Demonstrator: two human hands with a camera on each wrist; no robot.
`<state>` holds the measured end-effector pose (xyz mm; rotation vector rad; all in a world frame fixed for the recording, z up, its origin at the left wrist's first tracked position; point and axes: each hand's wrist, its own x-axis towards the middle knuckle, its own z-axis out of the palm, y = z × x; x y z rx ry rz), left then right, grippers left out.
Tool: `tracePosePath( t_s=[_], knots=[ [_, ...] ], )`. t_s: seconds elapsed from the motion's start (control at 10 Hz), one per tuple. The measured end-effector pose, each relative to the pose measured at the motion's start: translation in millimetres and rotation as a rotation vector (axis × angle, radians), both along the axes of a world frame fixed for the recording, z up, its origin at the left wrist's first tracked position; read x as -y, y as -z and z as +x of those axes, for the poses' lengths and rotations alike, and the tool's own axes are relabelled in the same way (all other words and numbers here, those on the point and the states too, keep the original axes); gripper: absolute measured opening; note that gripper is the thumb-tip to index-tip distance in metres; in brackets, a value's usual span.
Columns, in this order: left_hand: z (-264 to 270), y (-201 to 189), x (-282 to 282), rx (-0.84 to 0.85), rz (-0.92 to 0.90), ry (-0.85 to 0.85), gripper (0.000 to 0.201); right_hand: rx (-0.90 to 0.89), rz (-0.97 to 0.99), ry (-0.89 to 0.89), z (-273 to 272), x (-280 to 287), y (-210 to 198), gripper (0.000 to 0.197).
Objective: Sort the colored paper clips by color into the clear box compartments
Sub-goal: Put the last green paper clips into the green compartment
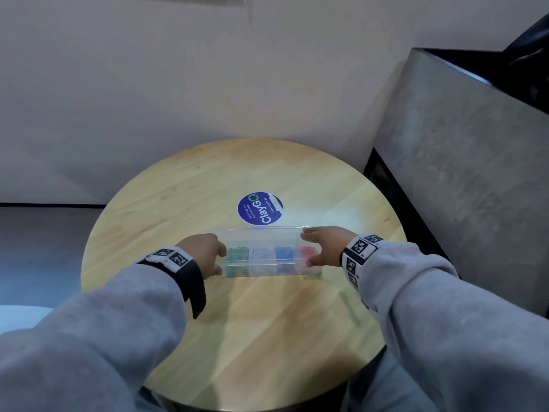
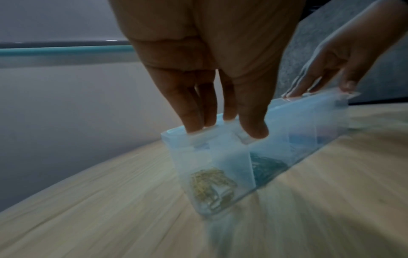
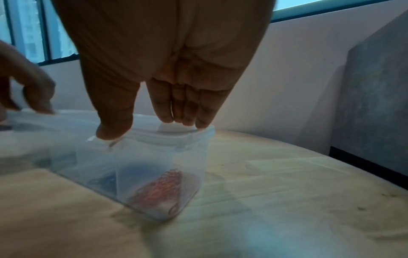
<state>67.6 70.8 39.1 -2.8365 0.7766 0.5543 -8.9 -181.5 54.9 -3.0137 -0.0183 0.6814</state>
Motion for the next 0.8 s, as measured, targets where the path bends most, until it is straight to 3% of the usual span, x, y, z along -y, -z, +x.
tracePosePath(
  t_s=[0.2,0.4,0.5,0.7,0.8],
  knots=[
    [-6.9,1.3,8.9,0.075,0.070,0.097,0.035,-0.018,-0.111,-0.103,-4.5,-7.4,-1.3,0.069],
    [-7.3,2.3,5.2,0.088,0.025,0.057,0.038,0.019,-0.166,-0.069,-8.3,-19.7,4.5,0.051],
    [-3.1,2.1,2.3,0.082,0.007,0.031,0.039,0.007,-0.149,-0.027,-7.3,-19.9,7.4,0.054],
    [2.5,-2.3,-1.0,0.055,-0.059,-0.018,0.044,0.059,0.059,0.102,-23.8,-11.5,3.1,0.060],
    [6.9,-3.0,-5.8,-0.031,-0.131,-0.106,0.041,0.130,0.183,0.202,-30.4,-10.9,9.9,0.055]
  ],
)
